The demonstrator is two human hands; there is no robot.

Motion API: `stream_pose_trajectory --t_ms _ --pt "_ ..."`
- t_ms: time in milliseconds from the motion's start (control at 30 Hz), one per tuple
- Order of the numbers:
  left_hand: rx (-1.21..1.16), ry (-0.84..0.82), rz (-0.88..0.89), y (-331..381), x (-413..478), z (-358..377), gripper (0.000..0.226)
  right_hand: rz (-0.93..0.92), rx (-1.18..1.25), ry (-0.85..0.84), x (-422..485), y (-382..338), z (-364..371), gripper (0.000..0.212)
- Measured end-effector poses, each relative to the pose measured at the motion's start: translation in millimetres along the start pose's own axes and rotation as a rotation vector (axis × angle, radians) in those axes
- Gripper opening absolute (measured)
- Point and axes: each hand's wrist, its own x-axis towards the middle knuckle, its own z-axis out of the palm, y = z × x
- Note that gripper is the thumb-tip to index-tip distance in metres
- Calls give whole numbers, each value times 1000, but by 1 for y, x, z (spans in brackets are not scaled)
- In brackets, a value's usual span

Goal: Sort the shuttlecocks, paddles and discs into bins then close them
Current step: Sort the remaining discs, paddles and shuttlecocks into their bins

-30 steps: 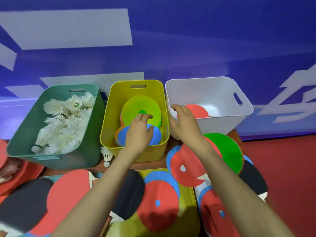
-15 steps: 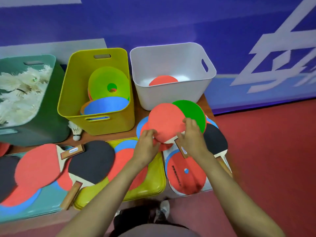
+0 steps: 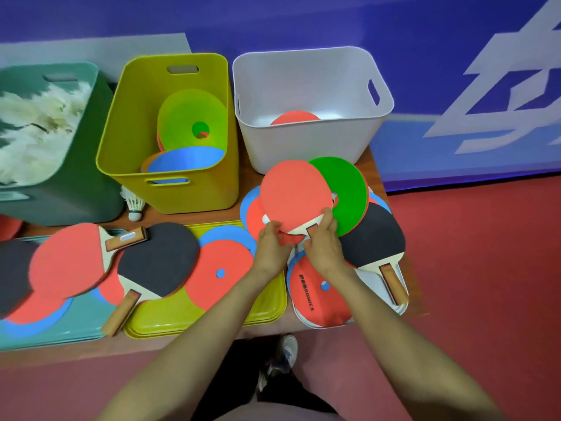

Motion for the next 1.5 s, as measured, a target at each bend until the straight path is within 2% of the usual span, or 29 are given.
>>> stream_pose_trajectory --t_ms 167,300,433,500,600,700,767,833,867,1000,1100,1167,1333,1433,1500 --pt "-195 111 -39 -1 -2 -6 50 -52 -46 86 -7 -1 1 77" --pt "-300 219 -73 -13 -11 -25 42 -165 -23 70 -21 1 6 77" --pt "-457 262 -132 -43 -23 -54 15 -293 1 41 -32 -5 16 72" --pt "-386 328 -128 -61 -31 -73 13 -363 -39 31 -36 -15 29 73" --pt "-214 407 -137 -85 -44 -109 27 -437 -74 -26 -41 -36 53 75" --pt "-311 488 -153 -101 -52 -150 43 -430 -110 -111 -46 -64 73 73" --pt "-391 585 -226 -117 -45 -182 40 -421 -90 -205 -46 -80 87 72" --pt "-406 627 -271 -130 -37 -214 23 -418 -29 -292 -48 -93 100 71" --pt "-349 611 -254 -137 -32 -228 18 -407 2 -325 -49 -97 107 70" --pt "280 498 19 -157 -8 -272 48 -402 -8 -344 -50 -114 124 68" --pt "595 326 230 -164 15 -290 59 -379 1 -306 -48 -122 131 69" --pt "771 209 309 -166 28 -296 57 -352 20 -281 -47 -124 133 70" --pt "892 125 323 -146 27 -308 29 -327 -12 -261 -49 -121 133 72" --pt "997 81 280 -141 16 -306 26 -328 -9 -248 -49 -122 134 72" --pt "979 80 281 -146 3 -301 27 -334 -7 -257 -49 -122 134 71"
